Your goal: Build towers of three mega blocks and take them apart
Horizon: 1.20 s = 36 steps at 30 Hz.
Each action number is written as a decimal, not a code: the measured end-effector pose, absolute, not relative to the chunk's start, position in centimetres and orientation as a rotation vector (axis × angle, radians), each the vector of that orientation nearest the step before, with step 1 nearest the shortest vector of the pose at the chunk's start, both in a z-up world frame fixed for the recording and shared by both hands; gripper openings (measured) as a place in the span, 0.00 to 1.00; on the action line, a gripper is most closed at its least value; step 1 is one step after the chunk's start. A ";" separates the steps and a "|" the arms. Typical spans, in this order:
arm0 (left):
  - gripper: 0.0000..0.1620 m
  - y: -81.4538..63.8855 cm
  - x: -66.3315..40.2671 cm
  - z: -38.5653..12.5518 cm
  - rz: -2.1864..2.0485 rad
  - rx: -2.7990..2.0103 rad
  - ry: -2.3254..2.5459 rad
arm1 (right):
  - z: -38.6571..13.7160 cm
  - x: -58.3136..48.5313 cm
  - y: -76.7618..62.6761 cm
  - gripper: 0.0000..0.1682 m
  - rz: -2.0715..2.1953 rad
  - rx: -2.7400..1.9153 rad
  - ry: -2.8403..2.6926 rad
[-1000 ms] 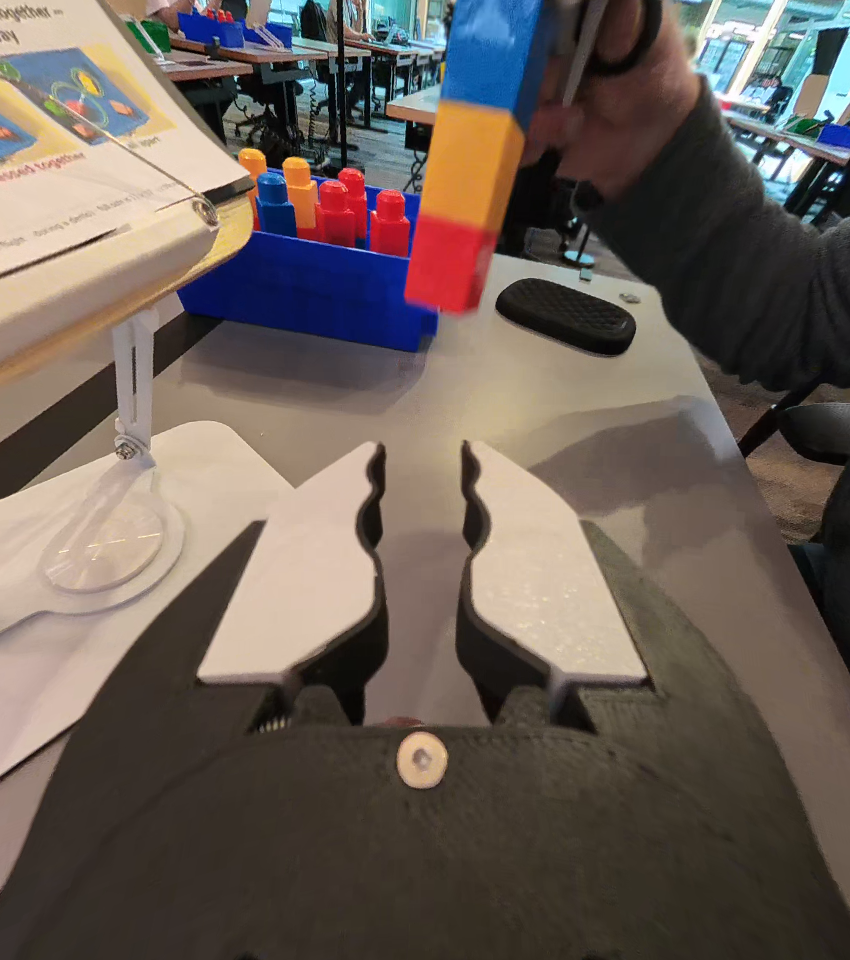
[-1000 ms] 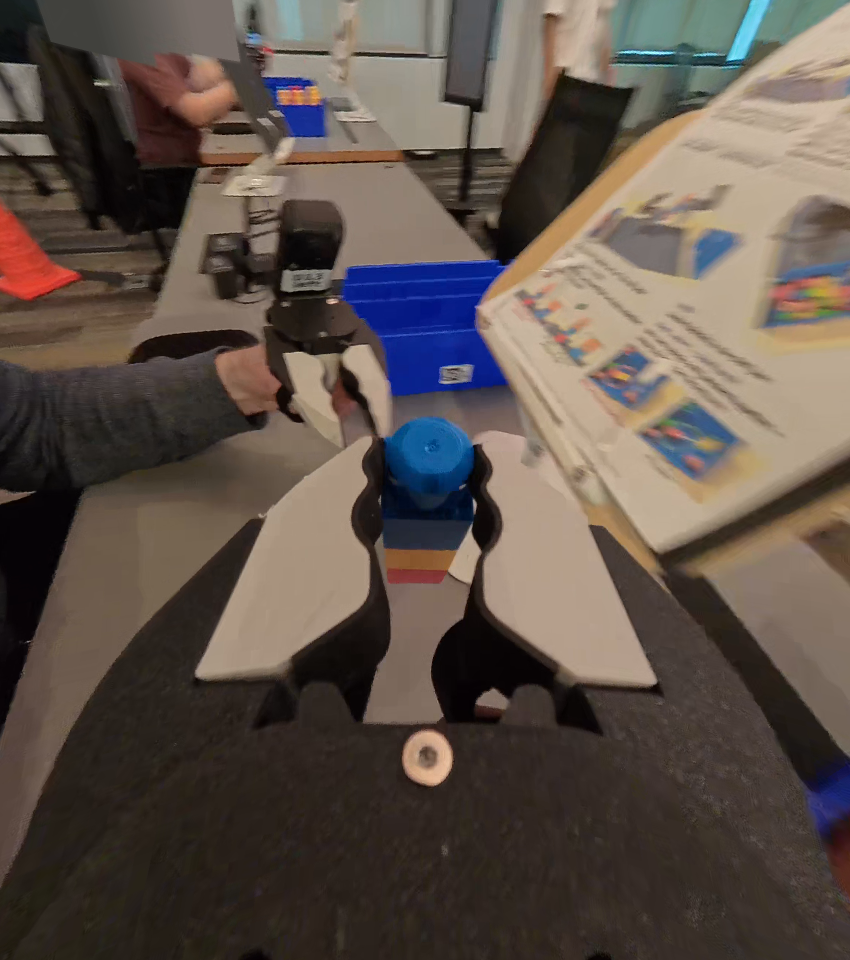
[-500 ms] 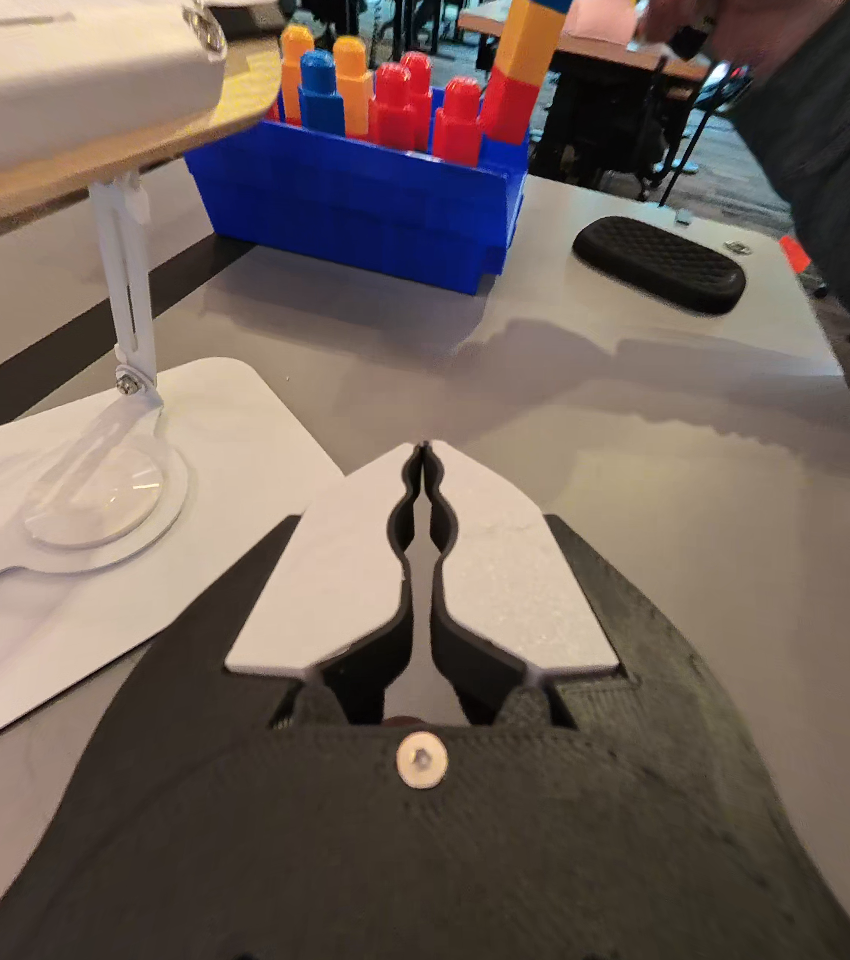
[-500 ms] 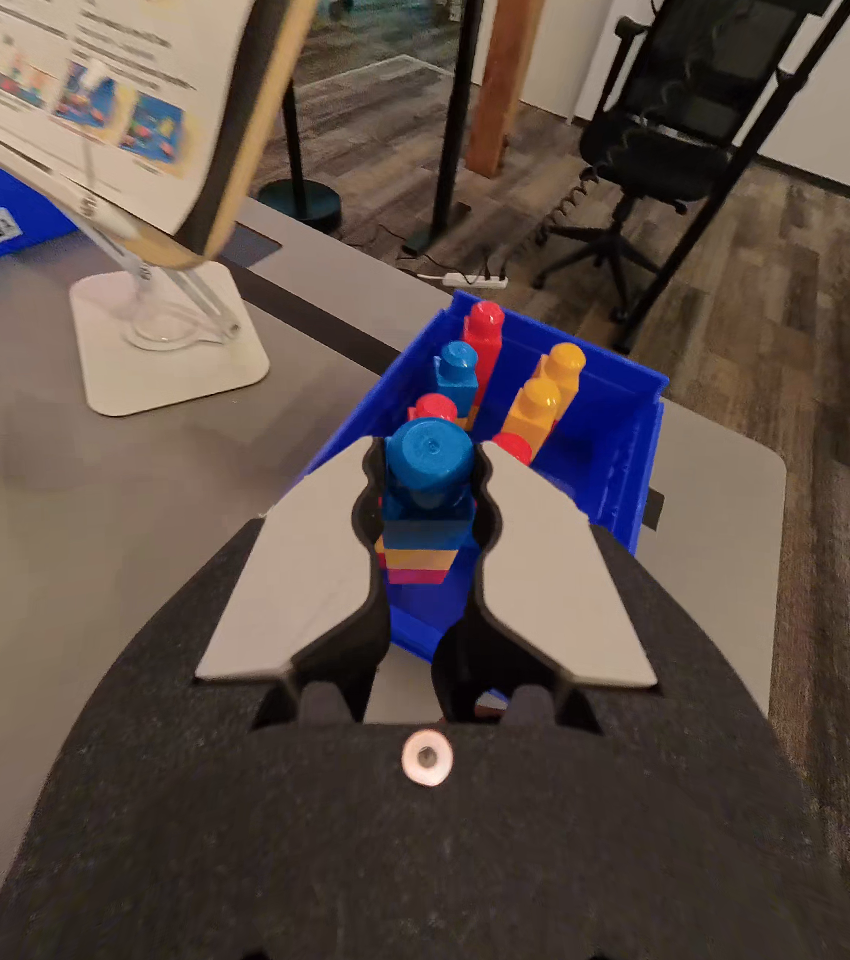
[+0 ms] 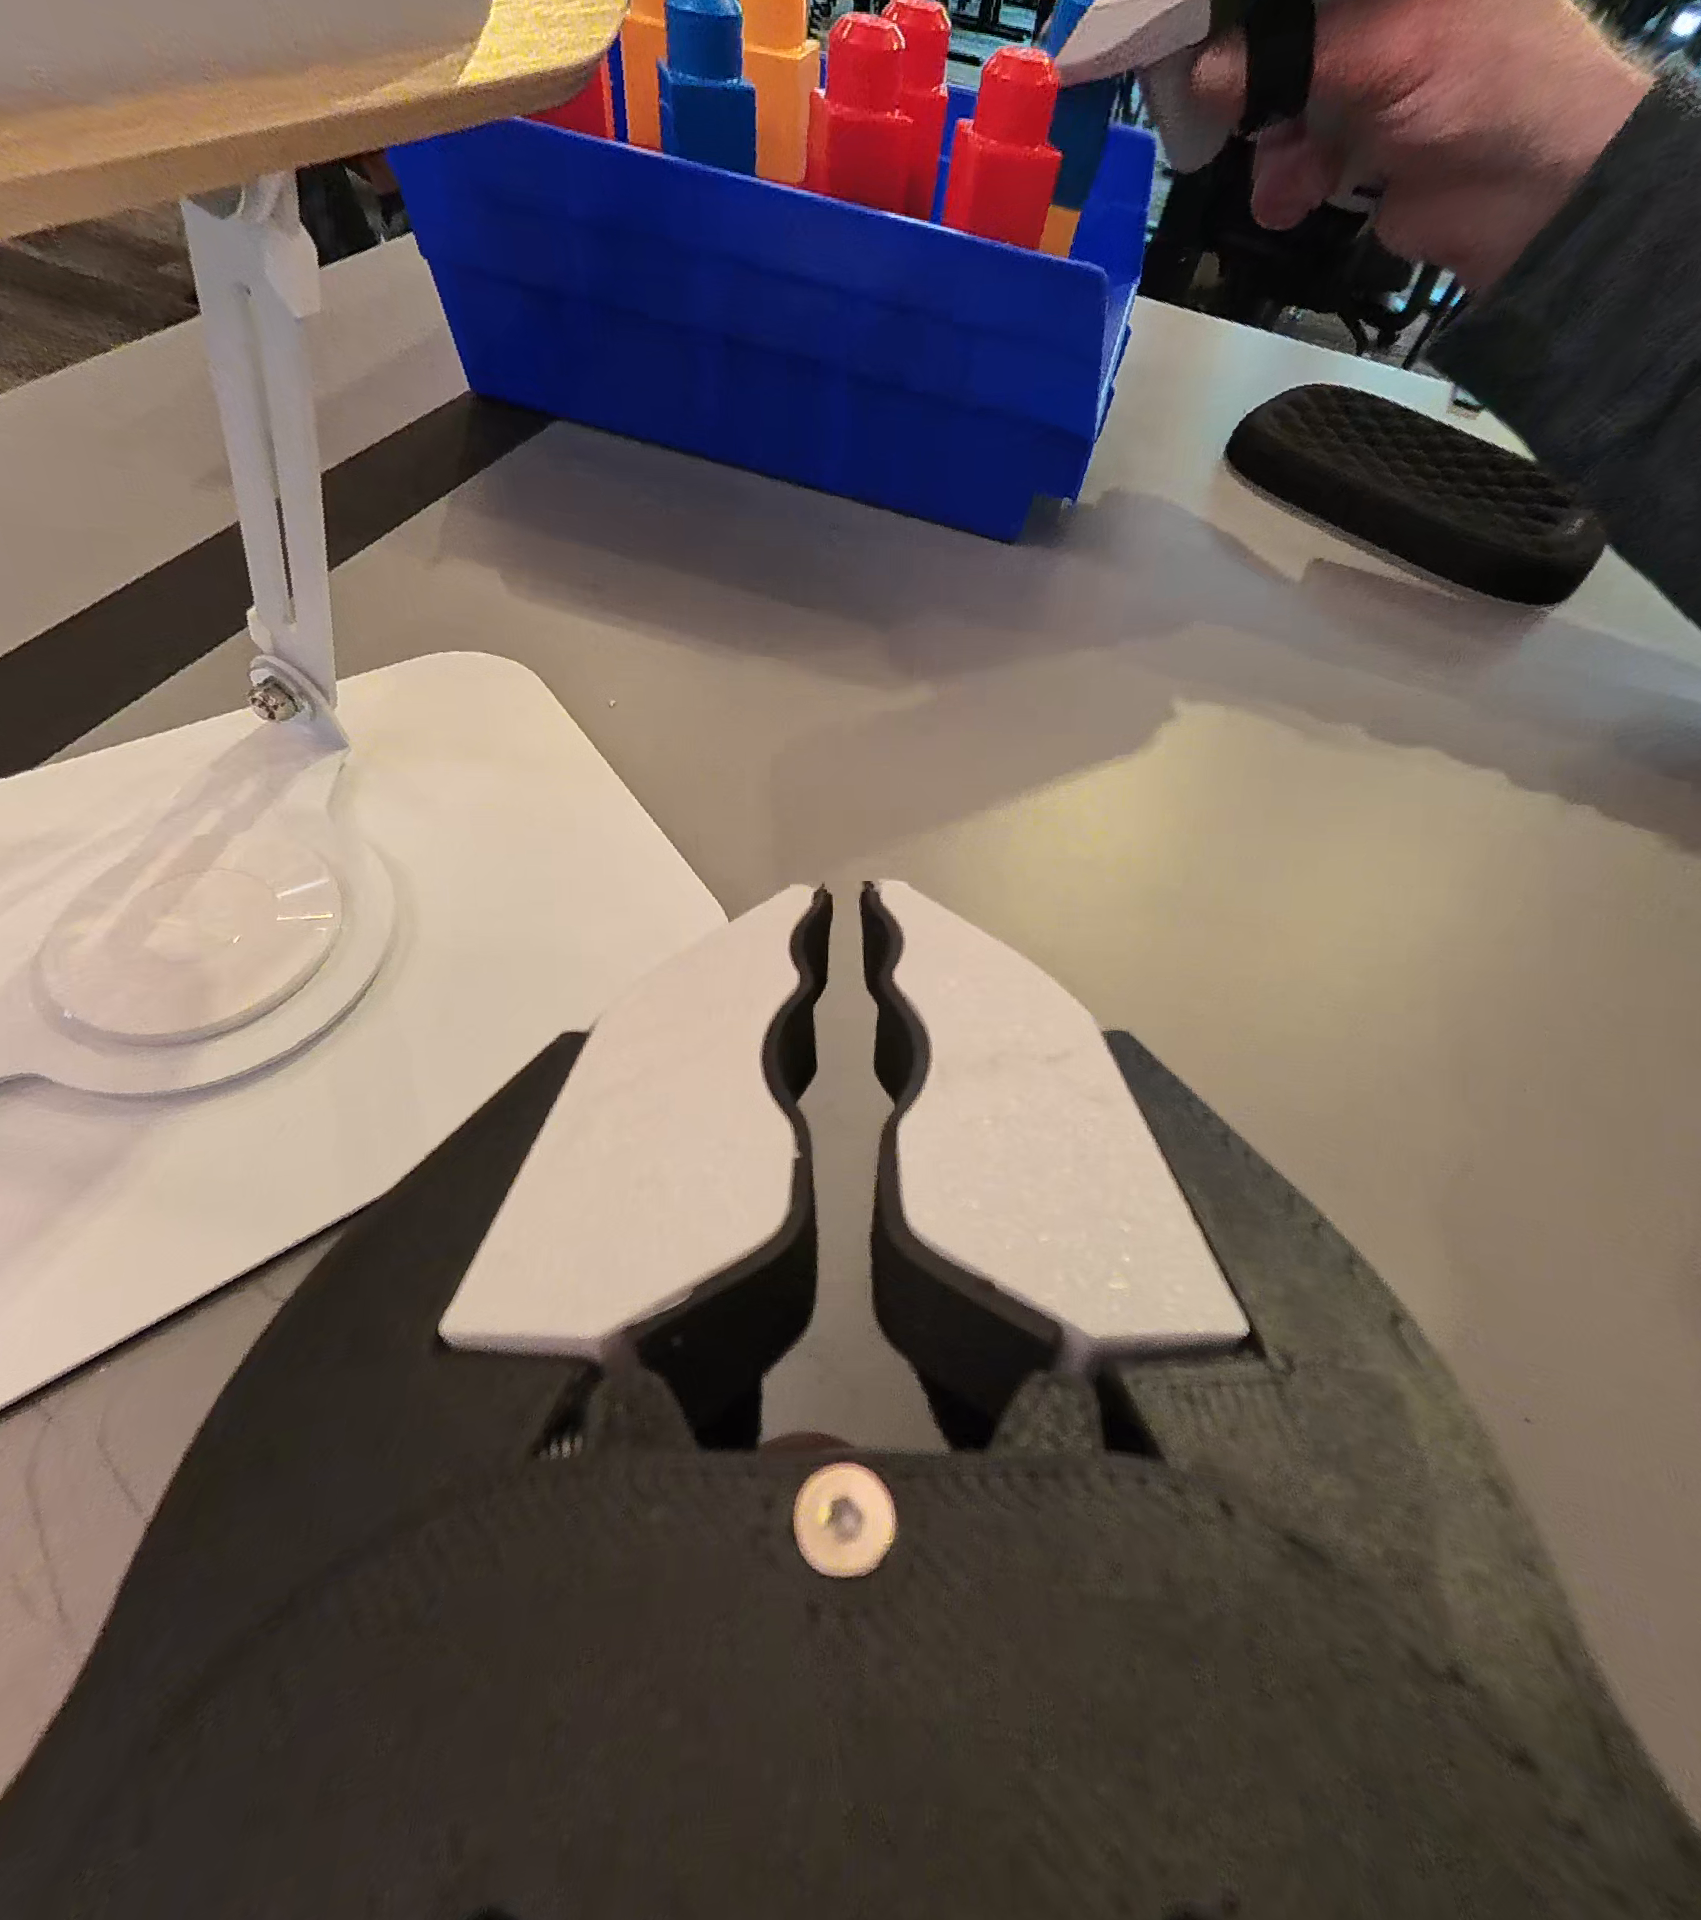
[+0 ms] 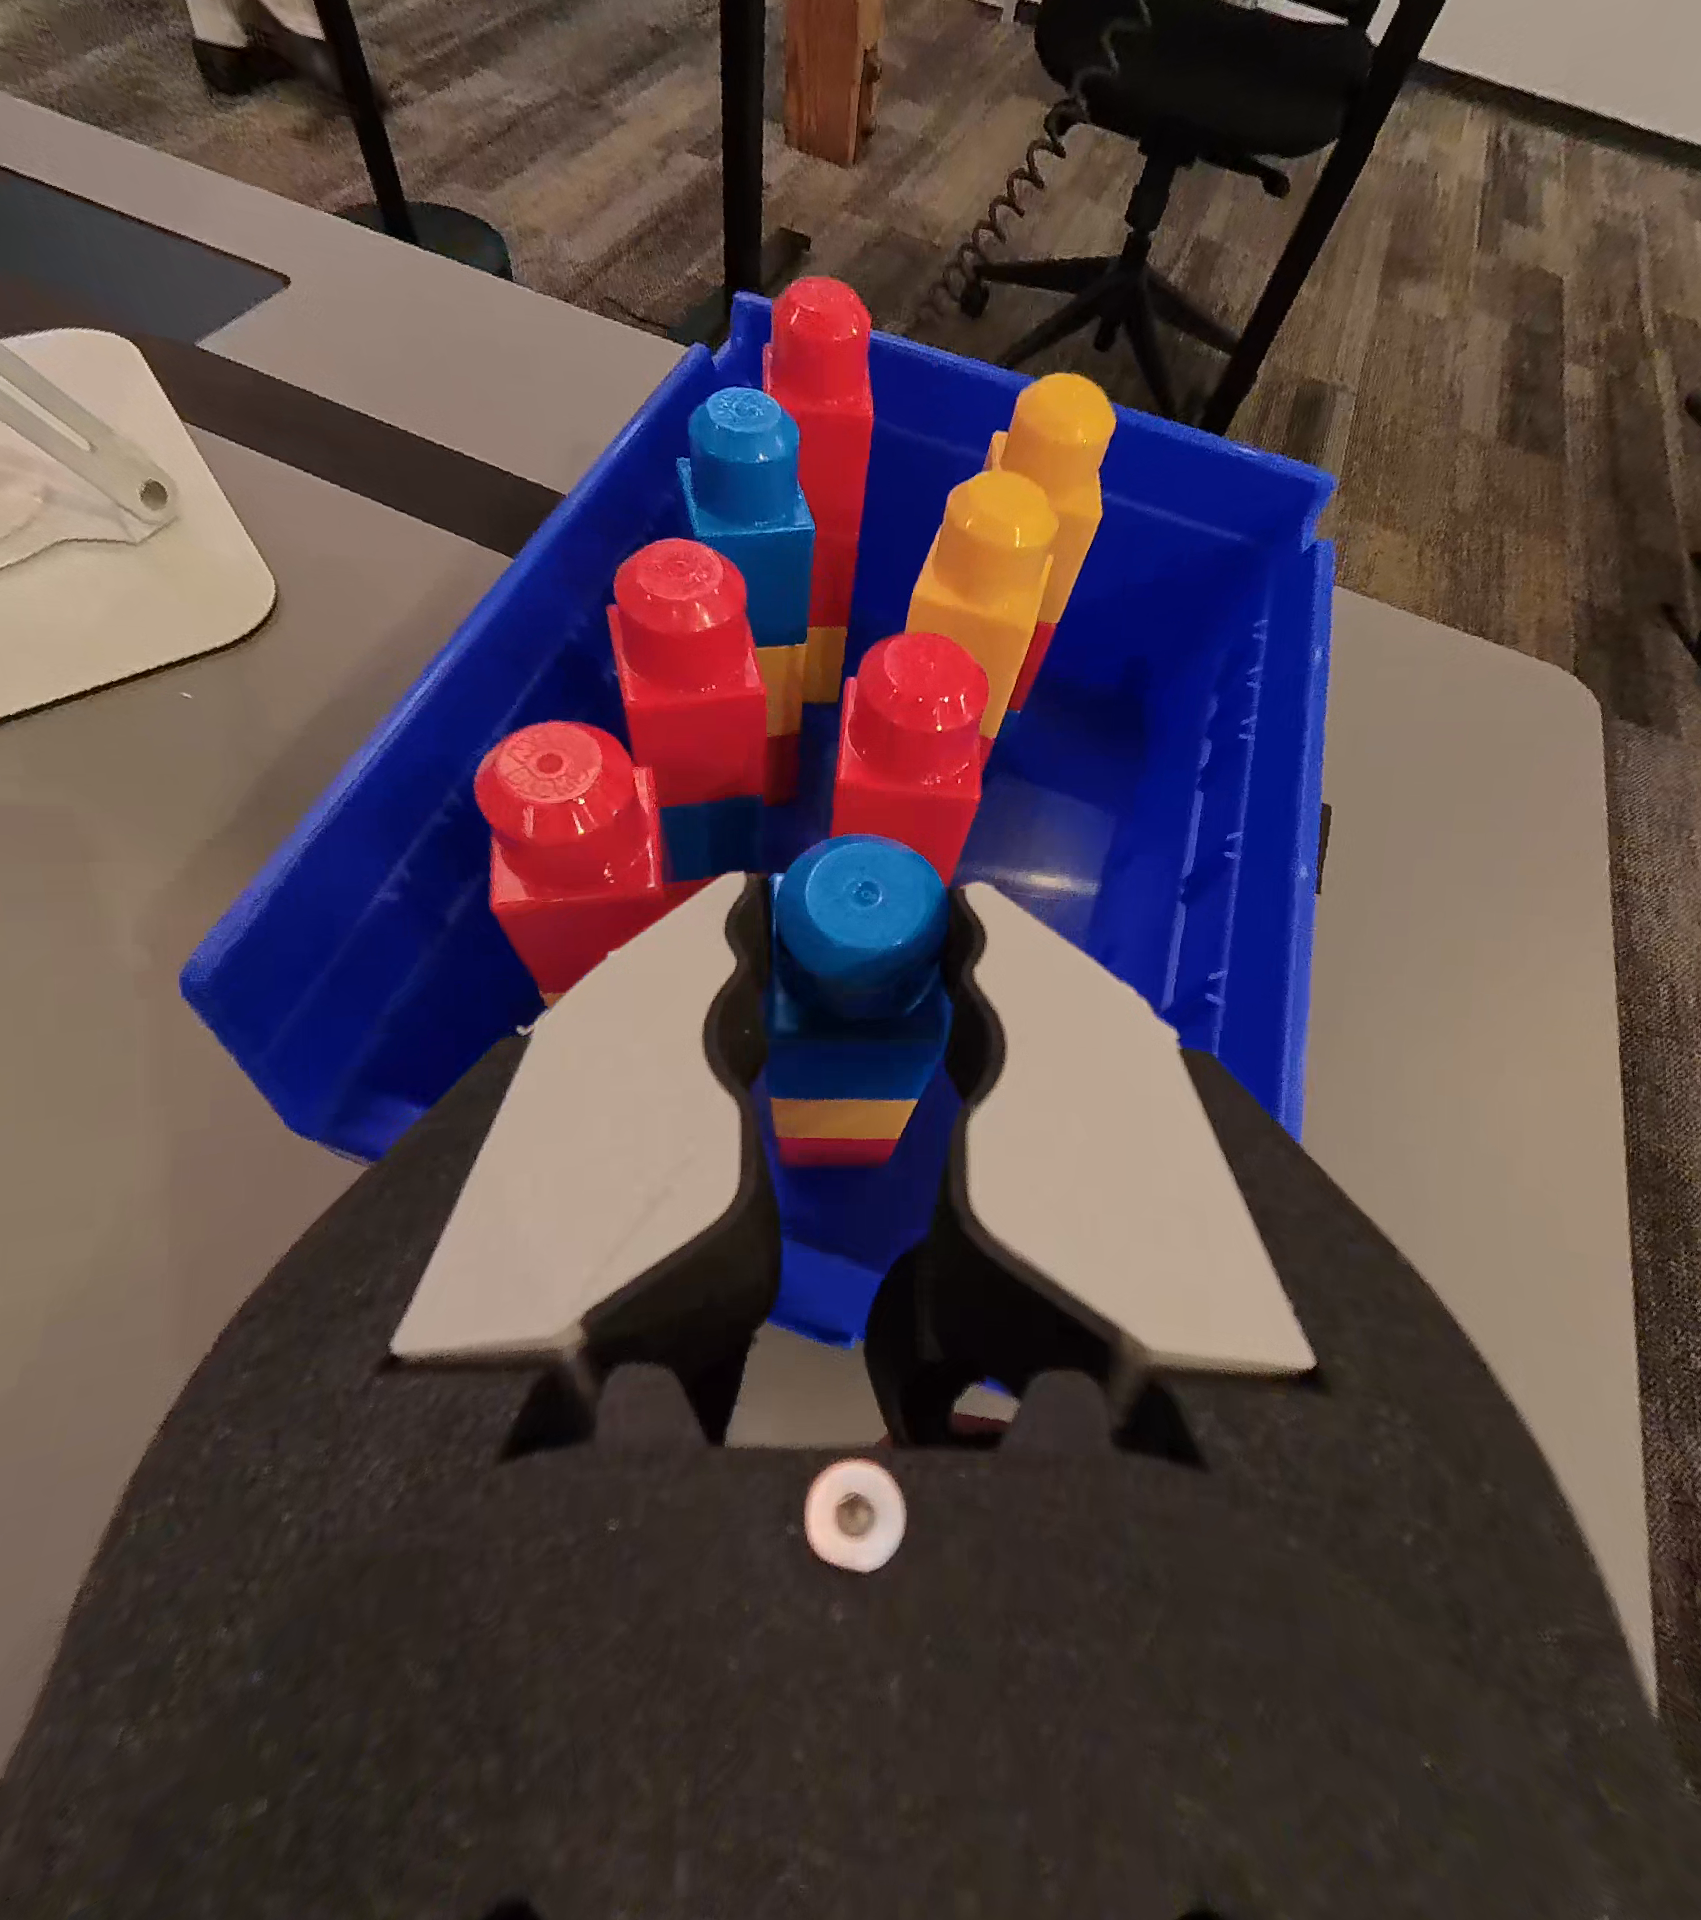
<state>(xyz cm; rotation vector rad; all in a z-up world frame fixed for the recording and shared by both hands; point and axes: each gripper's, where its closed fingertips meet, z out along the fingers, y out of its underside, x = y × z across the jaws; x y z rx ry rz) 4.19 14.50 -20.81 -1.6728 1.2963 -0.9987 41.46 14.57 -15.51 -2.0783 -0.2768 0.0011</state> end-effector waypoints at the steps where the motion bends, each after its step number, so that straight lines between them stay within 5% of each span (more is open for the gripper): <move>1: 0.03 14.5 4.2 -20.9 -0.997 -1.675 1.302 | -15.6 41.5 14.7 0.19 0.003 -2.079 -0.268; 11: 0.07 14.3 4.5 -21.4 -1.006 -1.687 1.309 | -16.9 41.9 15.4 0.21 0.049 -2.119 -0.215; 22: 0.15 15.1 4.5 -21.1 -0.968 -1.690 1.249 | -12.6 41.8 13.8 0.27 -0.012 -2.012 -0.210; 29: 0.30 17.0 5.1 -21.3 -0.845 -1.727 1.094 | -8.2 32.6 10.7 0.26 0.008 -1.855 -0.404; 36: 0.48 18.3 6.5 -22.2 -0.691 -1.790 0.971 | -13.4 19.1 11.9 0.33 0.169 -1.815 -0.645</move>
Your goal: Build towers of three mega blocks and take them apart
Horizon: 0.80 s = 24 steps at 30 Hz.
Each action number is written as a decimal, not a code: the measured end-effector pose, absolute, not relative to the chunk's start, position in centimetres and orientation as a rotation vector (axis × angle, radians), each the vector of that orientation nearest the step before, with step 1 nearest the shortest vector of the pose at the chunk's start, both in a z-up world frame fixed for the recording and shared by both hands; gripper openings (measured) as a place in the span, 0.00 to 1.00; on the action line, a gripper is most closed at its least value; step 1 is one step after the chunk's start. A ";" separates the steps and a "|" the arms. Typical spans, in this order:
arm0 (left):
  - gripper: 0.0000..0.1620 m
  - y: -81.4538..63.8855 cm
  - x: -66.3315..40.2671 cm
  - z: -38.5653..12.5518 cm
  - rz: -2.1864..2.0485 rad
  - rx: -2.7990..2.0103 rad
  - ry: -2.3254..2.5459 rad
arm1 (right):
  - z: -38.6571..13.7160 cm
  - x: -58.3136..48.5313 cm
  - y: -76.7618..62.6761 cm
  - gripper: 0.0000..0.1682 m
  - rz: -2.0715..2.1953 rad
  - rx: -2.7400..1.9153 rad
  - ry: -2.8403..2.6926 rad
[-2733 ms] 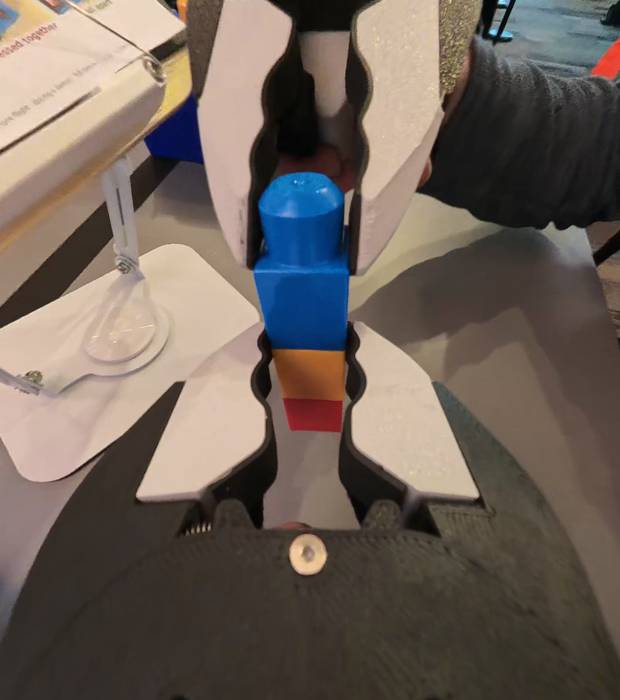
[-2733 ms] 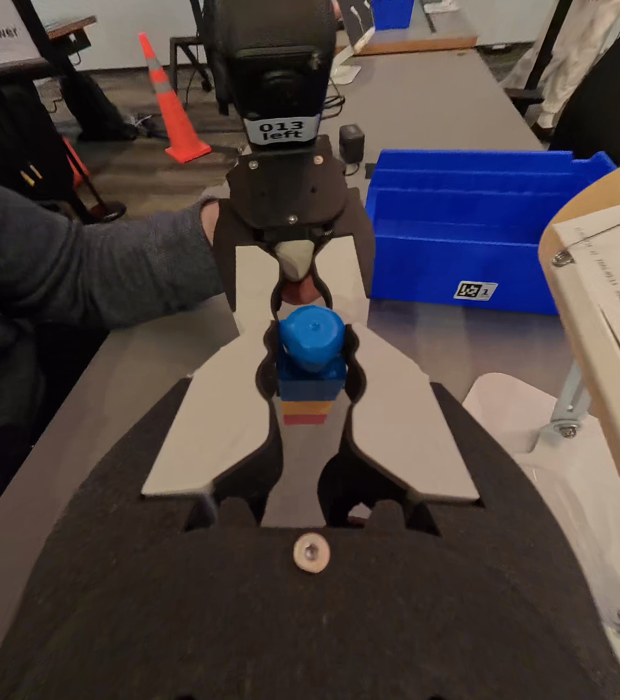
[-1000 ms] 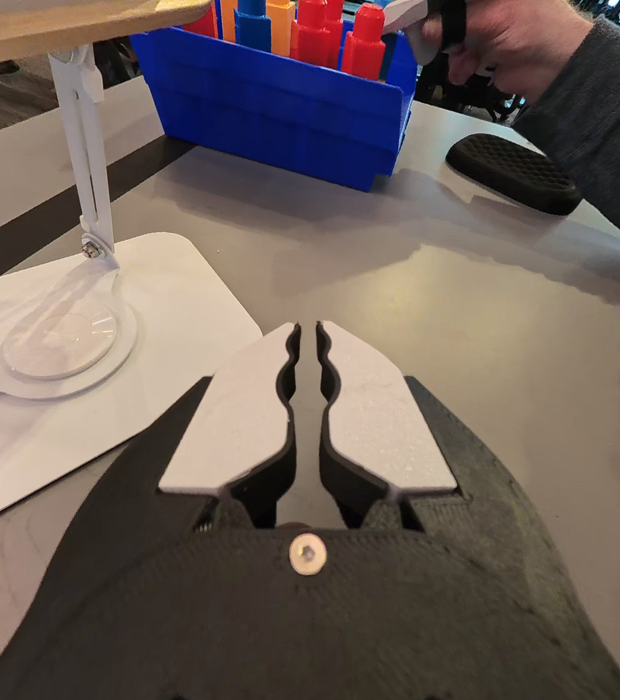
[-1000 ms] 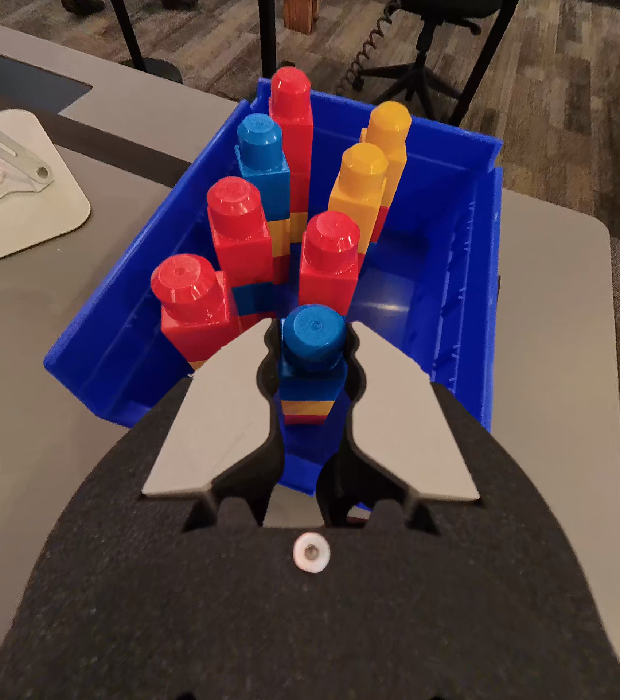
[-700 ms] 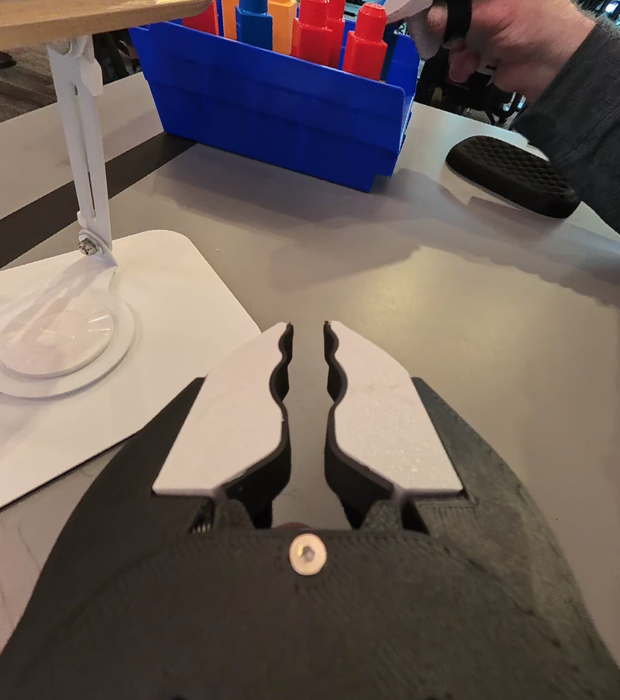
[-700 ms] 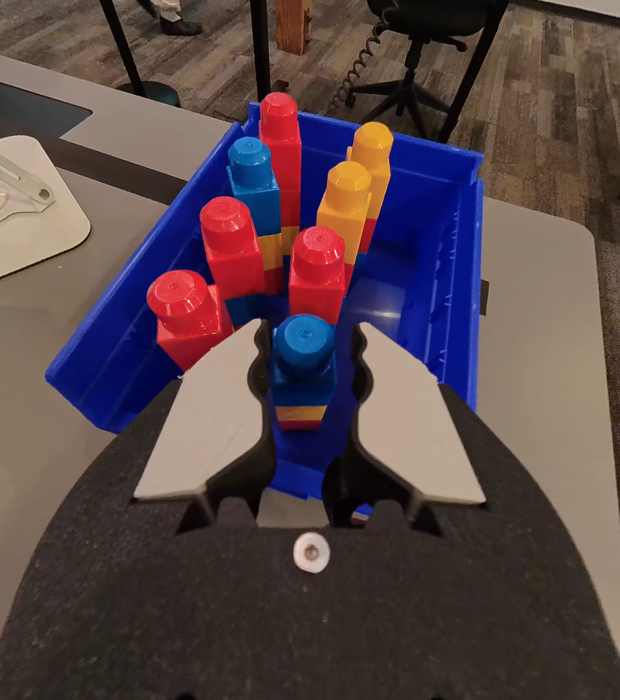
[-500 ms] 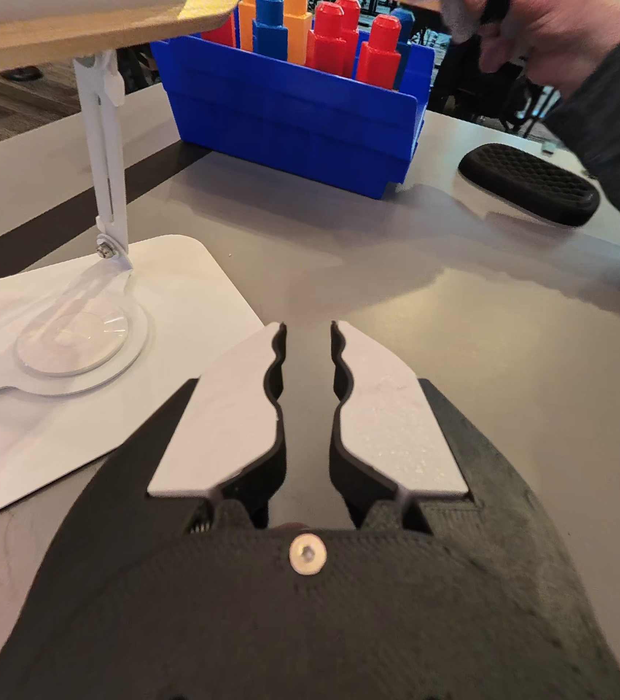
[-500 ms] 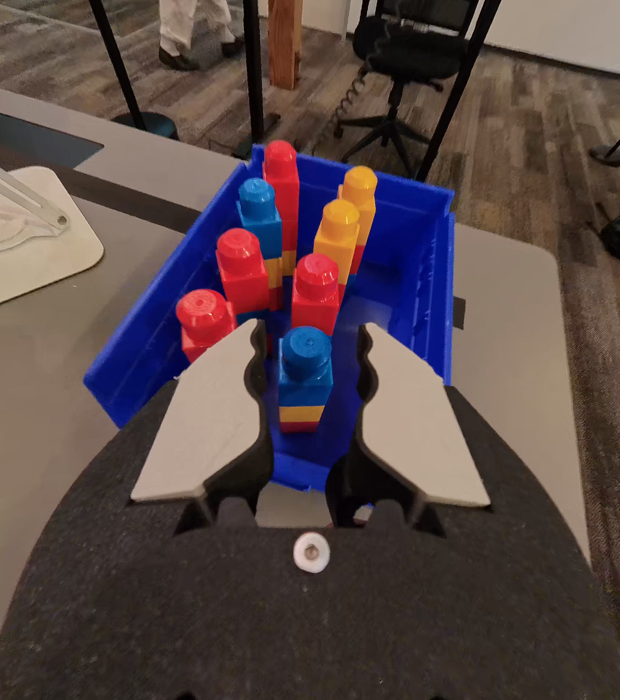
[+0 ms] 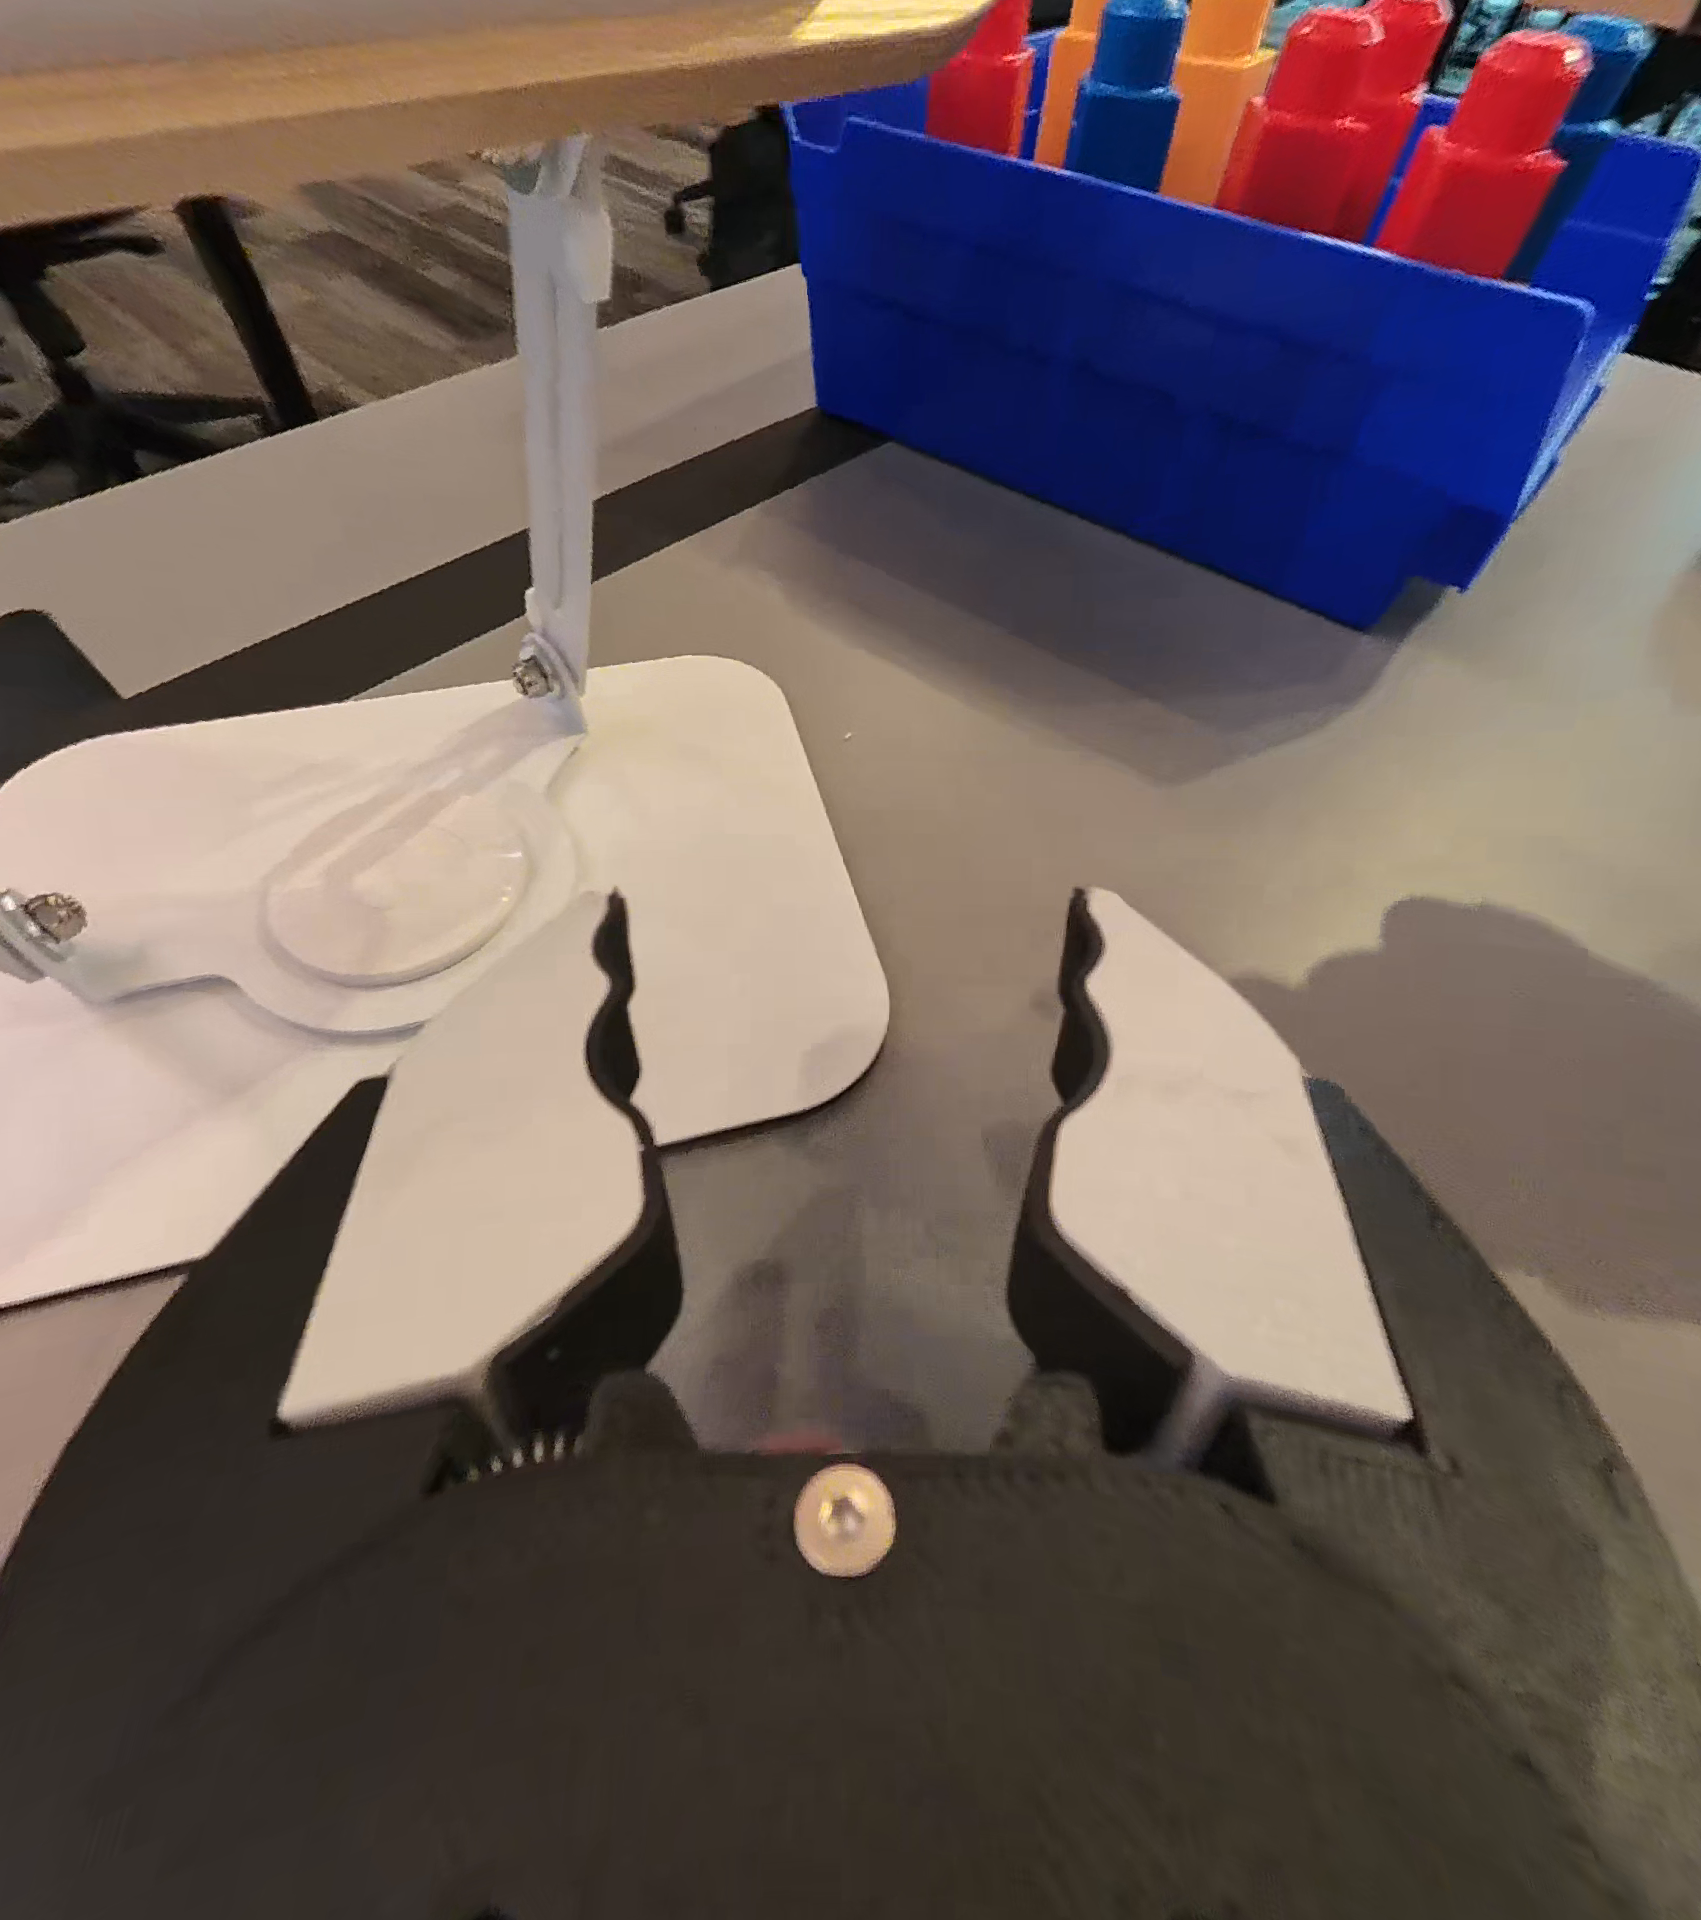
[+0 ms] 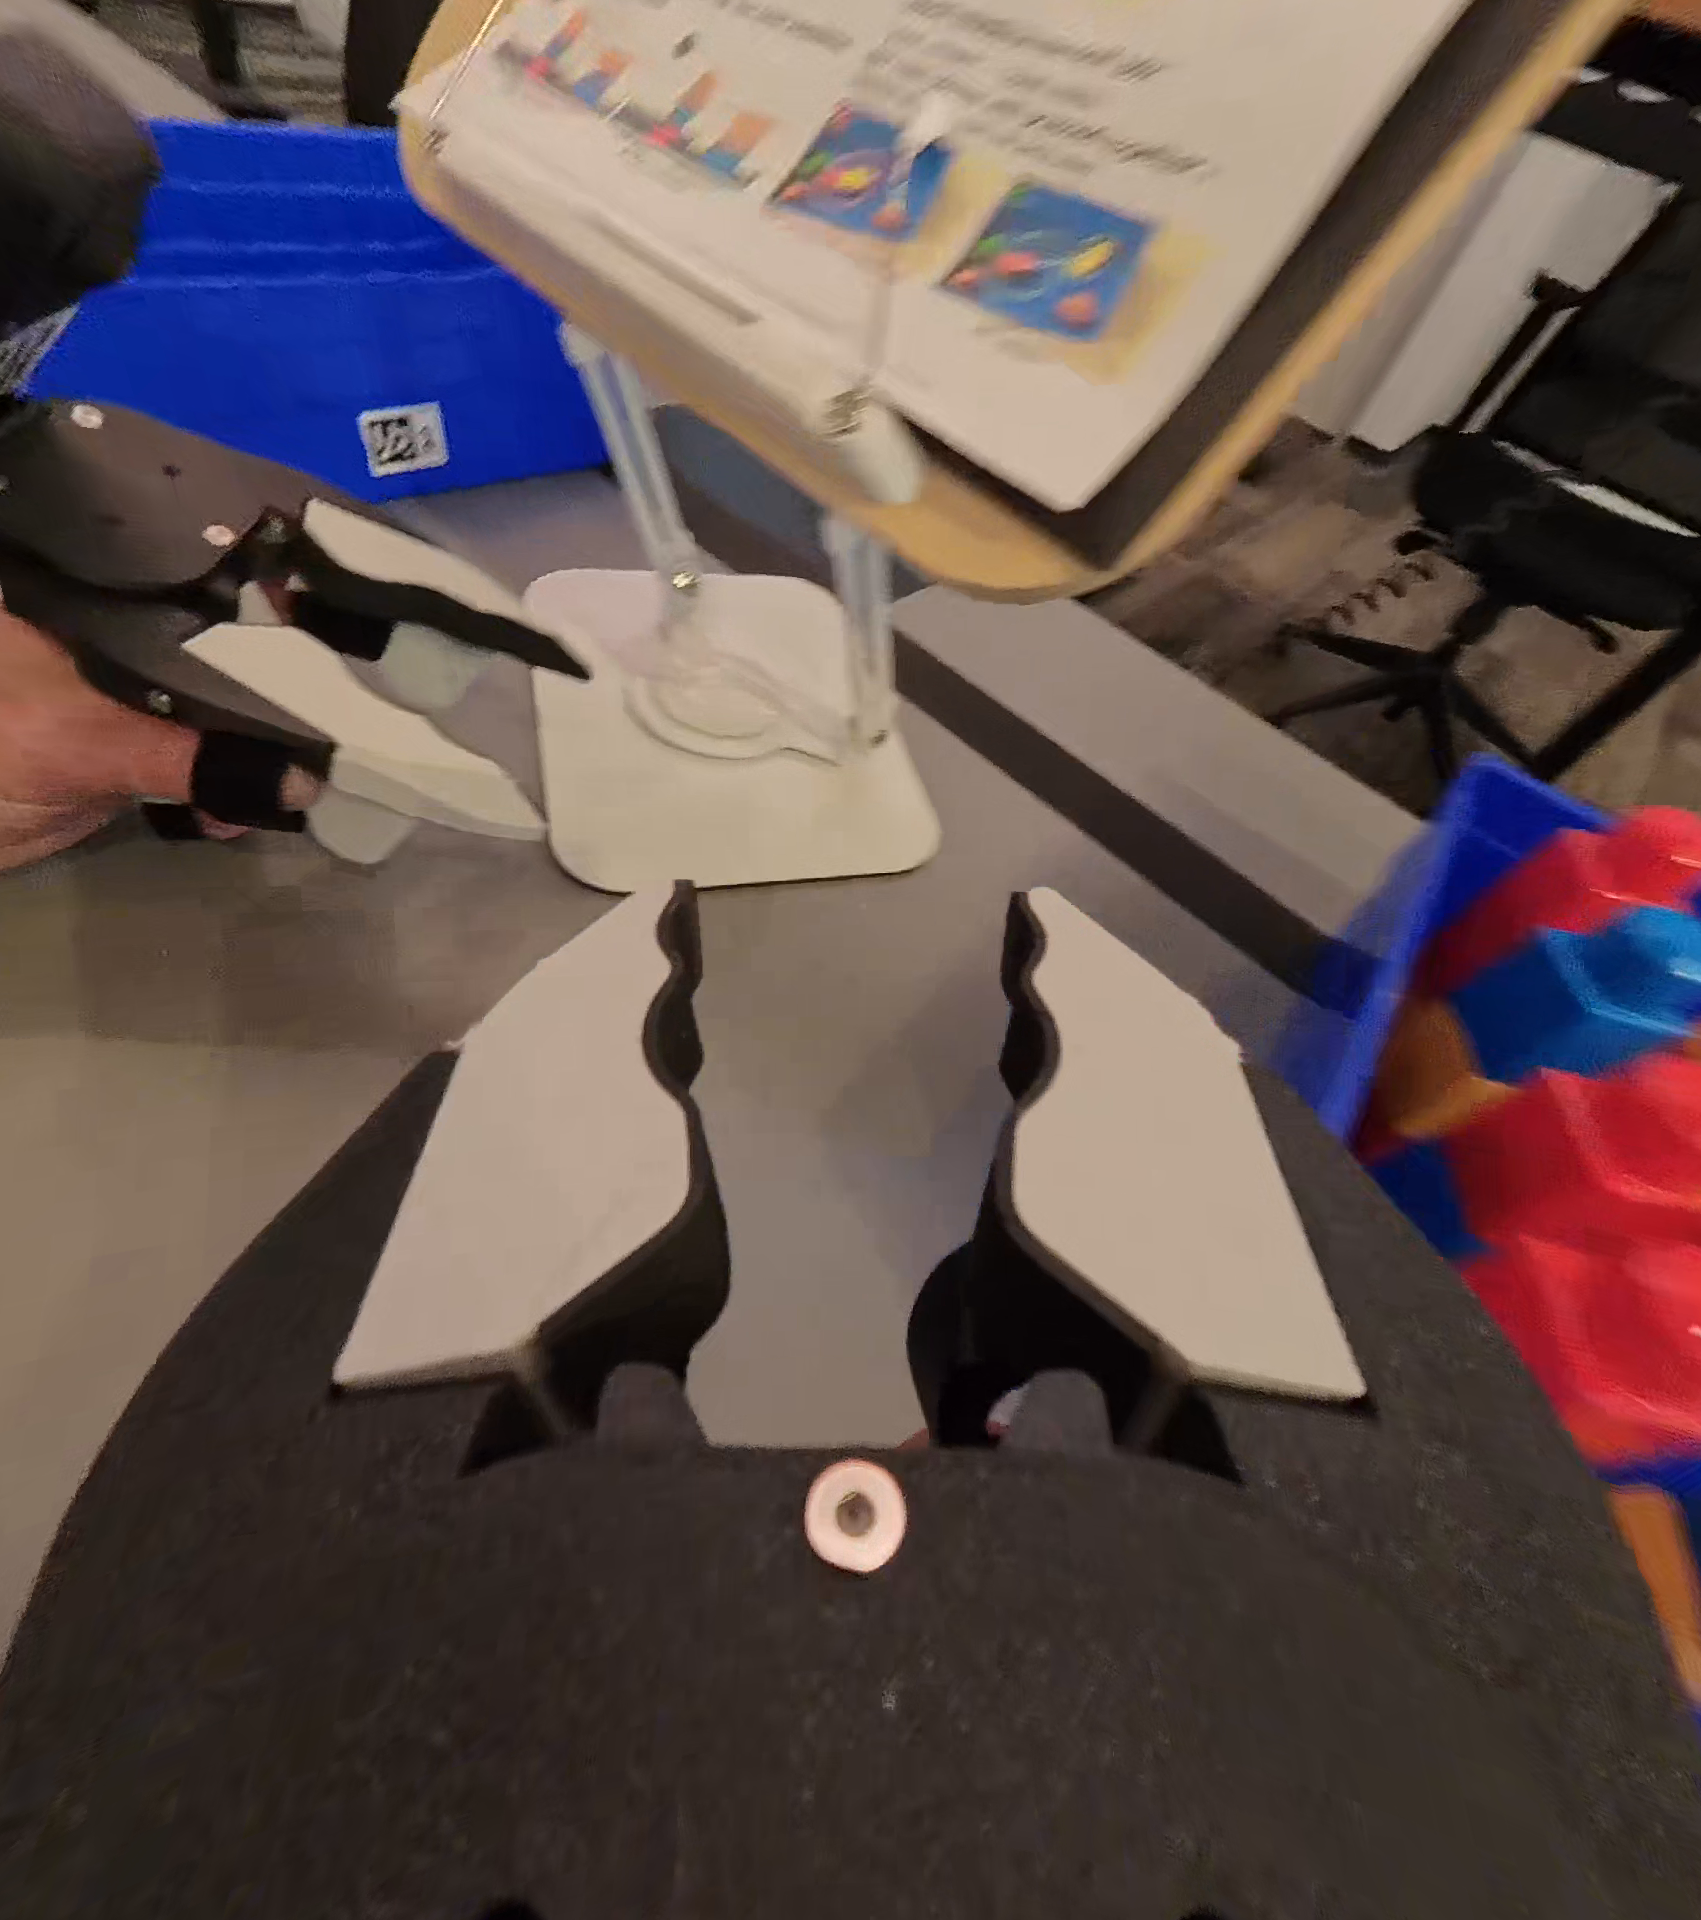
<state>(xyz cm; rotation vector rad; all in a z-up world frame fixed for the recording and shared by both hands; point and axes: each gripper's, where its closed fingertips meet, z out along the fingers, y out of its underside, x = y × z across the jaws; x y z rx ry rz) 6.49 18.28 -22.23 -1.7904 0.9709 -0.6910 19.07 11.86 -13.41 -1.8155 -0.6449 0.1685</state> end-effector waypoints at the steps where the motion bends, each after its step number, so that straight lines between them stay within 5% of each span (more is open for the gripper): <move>1: 0.51 18.5 6.5 -22.3 -0.662 -1.798 0.963 | -14.6 17.6 12.4 0.36 0.173 -1.824 -0.675; 9: 0.73 21.2 4.3 -22.7 -0.497 -1.849 0.861 | -20.0 11.6 17.5 0.57 0.278 -1.840 -0.671; 13: 0.80 21.9 3.7 -23.3 -0.428 -1.889 0.847 | -21.6 10.3 18.9 0.49 0.333 -1.855 -0.682; 17: 0.90 22.3 3.6 -24.0 -0.330 -1.918 0.859 | -22.3 11.0 19.3 0.56 0.247 -1.850 -0.683; 24: 0.90 22.2 3.7 -24.1 -0.293 -1.915 0.874 | -22.4 11.7 19.5 0.67 0.216 -1.862 -0.653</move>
